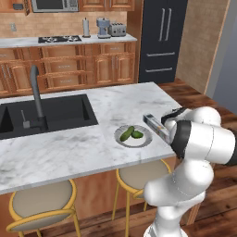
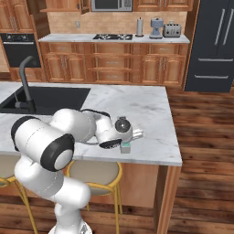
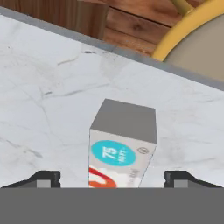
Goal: Retrieve the tupperware and aluminum foil from the cabinet and place them on the dining counter near the plate with avocado and cucumber to prepare for storing leftovers.
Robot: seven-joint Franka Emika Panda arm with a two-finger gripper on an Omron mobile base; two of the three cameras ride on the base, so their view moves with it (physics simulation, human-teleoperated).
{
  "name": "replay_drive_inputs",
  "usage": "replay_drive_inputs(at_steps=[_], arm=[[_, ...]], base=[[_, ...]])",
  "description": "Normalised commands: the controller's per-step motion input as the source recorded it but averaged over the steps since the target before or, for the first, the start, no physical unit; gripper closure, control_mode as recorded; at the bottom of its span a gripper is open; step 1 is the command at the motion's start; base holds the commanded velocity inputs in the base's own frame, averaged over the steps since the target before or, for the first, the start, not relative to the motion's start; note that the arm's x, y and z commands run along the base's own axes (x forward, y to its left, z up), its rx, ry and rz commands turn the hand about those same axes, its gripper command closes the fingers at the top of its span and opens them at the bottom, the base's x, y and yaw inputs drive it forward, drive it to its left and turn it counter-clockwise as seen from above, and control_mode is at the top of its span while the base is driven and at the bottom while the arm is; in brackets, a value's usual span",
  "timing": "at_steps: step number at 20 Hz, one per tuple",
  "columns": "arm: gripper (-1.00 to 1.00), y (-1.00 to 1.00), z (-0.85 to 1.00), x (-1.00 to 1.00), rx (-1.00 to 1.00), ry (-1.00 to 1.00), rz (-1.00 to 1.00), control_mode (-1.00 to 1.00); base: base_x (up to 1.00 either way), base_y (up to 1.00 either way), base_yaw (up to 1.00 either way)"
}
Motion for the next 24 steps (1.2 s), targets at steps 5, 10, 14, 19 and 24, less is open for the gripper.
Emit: replay_drive_inputs(at_steps=[5, 10, 14, 19, 24], arm=[[-1.00, -0.01, 0.67, -0.35, 0.00, 0.01, 0.00, -1.00], [-1.00, -0.04, 0.96, -0.28, 0.00, 0.00, 0.00, -1.00], [-1.00, 0.00, 0.99, -0.56, 0.00, -0.03, 0.00, -1.00], [-1.00, 0.02, 0.74, -0.96, -0.01, -0.06, 0.00, -1.00], [-1.00, 0.36, 0.51, -0.97, -0.05, -0.13, 0.00, -1.00]], base=[[0.00, 0.00, 0.00], [0.00, 0.00, 0.00], [0.00, 0.00, 0.00], [0.00, 0.00, 0.00], [0.00, 0.00, 0.00]])
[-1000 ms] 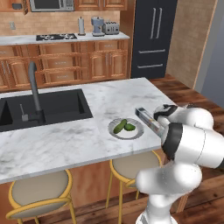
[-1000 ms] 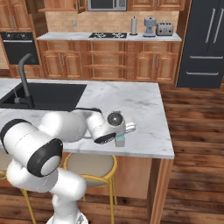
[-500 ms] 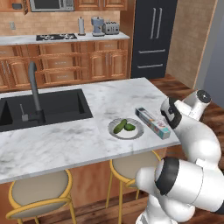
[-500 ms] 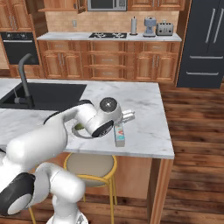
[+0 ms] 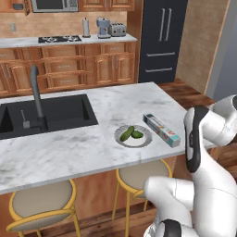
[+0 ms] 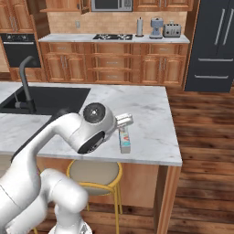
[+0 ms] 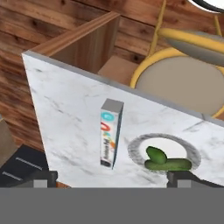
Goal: Retrieve the tupperware and aluminum foil from the cabinet and place them on the dining counter near the plate with avocado and cucumber to prepare for storing leftovers.
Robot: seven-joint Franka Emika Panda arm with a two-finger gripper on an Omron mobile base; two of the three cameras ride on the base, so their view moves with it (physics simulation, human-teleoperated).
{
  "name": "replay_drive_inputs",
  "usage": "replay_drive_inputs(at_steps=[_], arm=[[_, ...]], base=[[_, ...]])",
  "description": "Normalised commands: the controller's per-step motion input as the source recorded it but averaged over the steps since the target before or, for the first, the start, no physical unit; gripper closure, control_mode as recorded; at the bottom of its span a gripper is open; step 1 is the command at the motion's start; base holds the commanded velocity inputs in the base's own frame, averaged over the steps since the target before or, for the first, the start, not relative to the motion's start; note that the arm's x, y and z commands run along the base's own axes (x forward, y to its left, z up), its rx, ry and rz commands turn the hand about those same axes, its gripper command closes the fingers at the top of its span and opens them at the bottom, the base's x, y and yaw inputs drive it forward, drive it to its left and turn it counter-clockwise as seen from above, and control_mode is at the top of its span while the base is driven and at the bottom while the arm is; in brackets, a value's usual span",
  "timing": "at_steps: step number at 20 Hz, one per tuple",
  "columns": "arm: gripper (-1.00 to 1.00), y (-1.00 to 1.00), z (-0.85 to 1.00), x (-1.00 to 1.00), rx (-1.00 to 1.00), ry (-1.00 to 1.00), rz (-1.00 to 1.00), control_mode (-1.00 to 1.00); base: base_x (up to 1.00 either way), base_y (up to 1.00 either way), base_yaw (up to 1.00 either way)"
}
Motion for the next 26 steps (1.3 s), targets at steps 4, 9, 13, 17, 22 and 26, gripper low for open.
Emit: replay_drive_inputs(at_steps=[4, 9, 13, 17, 22, 26], arm=[[-1.00, 0.74, 0.39, -0.60, -0.09, -0.11, 0.00, -1.00], [-1.00, 0.91, 0.25, -0.09, -0.09, -0.03, 0.02, -1.00], [-1.00, 0.48, 0.14, 0.11, -0.04, 0.00, 0.00, -1.00], [-1.00, 0.06, 0.02, 0.13, 0.00, 0.00, 0.00, -1.00], [-1.00, 0.00, 0.02, 0.12, 0.00, 0.00, 0.00, -1.00], [-1.00, 0.00, 0.00, 0.09, 0.00, 0.00, 0.00, 1.00]], base=[[0.00, 0.00, 0.00], [0.00, 0.00, 0.00], [0.00, 0.00, 0.00], [0.00, 0.00, 0.00], [0.00, 0.00, 0.00], [0.00, -0.09, 0.00]])
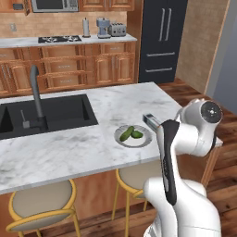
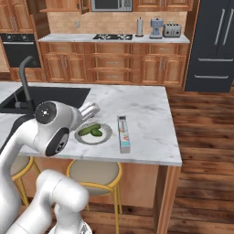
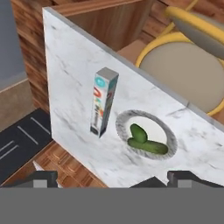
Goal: Retrieve the tupperware and aluminum foil from the cabinet and place them on the dining counter near the plate with avocado and cucumber to prepare for storing leftovers.
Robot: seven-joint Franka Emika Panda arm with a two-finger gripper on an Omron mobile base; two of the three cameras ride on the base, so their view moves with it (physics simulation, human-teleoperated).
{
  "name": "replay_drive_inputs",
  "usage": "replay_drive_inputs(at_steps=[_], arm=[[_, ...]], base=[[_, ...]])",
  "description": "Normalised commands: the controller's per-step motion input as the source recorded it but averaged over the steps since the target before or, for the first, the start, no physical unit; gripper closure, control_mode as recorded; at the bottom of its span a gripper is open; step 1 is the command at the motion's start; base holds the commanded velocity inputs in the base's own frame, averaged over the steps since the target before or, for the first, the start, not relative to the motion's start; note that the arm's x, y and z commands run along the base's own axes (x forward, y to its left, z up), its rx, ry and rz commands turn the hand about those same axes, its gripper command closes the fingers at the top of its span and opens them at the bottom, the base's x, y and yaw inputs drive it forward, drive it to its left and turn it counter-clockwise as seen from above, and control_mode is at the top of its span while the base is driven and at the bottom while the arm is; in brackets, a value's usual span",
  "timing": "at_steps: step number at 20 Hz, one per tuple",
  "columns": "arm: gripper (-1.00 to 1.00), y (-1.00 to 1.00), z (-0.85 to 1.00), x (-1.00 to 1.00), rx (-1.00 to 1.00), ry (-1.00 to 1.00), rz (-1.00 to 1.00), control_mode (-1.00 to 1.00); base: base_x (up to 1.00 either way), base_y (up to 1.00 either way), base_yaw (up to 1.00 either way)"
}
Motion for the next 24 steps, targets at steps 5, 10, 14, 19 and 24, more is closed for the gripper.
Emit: replay_drive_inputs(at_steps=[5, 10, 14, 19, 24], arm=[[-1.00, 0.00, 0.00, 0.00, 0.00, 0.00, 0.00, 1.00], [-1.00, 0.00, 0.00, 0.00, 0.00, 0.00, 0.00, 1.00], [-1.00, 0.00, 0.00, 0.00, 0.00, 0.00, 0.00, 1.00], [-1.00, 0.00, 0.00, 0.00, 0.00, 0.00, 0.00, 1.00], [-1.00, 0.00, 0.00, 0.00, 0.00, 0.00, 0.00, 1.00]], base=[[0.00, -0.80, -0.09], [0.00, -1.00, -0.18], [0.09, -1.00, -0.21], [0.31, -1.00, -0.20], [0.60, -1.00, -0.16]])
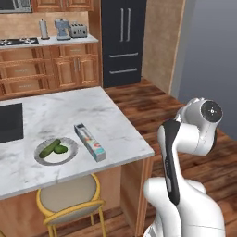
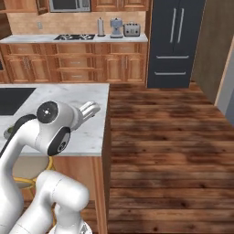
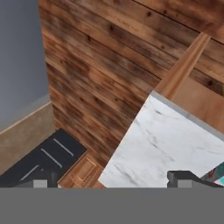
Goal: Retrieve the tupperware and aluminum foil from the cabinet and place them on the dining counter near the plate with avocado and cucumber to prepare for storing leftovers.
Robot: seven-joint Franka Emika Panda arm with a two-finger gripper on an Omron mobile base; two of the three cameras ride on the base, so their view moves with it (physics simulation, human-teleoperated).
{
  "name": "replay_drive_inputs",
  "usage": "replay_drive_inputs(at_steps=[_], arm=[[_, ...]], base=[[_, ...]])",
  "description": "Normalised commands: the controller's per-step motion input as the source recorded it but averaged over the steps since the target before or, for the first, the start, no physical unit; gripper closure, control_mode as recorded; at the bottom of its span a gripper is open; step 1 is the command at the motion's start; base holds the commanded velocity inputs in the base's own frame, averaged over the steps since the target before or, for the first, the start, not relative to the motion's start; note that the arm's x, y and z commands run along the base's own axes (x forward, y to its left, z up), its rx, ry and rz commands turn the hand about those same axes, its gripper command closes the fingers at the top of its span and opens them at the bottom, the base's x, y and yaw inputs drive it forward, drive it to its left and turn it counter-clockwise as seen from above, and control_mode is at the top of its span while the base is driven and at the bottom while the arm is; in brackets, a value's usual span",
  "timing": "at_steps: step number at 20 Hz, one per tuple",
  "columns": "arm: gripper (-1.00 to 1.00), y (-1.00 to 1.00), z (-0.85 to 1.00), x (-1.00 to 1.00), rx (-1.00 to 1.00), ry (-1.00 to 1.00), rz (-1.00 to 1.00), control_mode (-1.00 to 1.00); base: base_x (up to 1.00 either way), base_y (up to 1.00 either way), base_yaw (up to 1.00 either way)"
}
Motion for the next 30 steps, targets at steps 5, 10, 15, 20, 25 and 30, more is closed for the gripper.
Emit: replay_drive_inputs(at_steps=[5, 10, 15, 20, 25, 30], arm=[[-1.00, 0.00, 0.00, 0.00, 0.00, 0.00, 0.00, 1.00], [-1.00, 0.00, 0.00, 0.00, 0.00, 0.00, 0.00, 1.00], [-1.00, 0.00, 0.00, 0.00, 0.00, 0.00, 0.00, 1.00], [-1.00, 0.00, 0.00, 0.00, 0.00, 0.00, 0.00, 1.00], [-1.00, 0.00, 0.00, 0.00, 0.00, 0.00, 0.00, 1.00], [-1.00, 0.00, 0.00, 0.00, 0.00, 0.00, 0.00, 1.00]], base=[[0.84, -0.99, -0.02], [-0.09, -1.00, -0.17], [-0.38, -0.94, -0.45], [-0.22, -0.78, -0.45], [0.65, -0.32, -0.12], [1.00, -0.02, 0.18]])
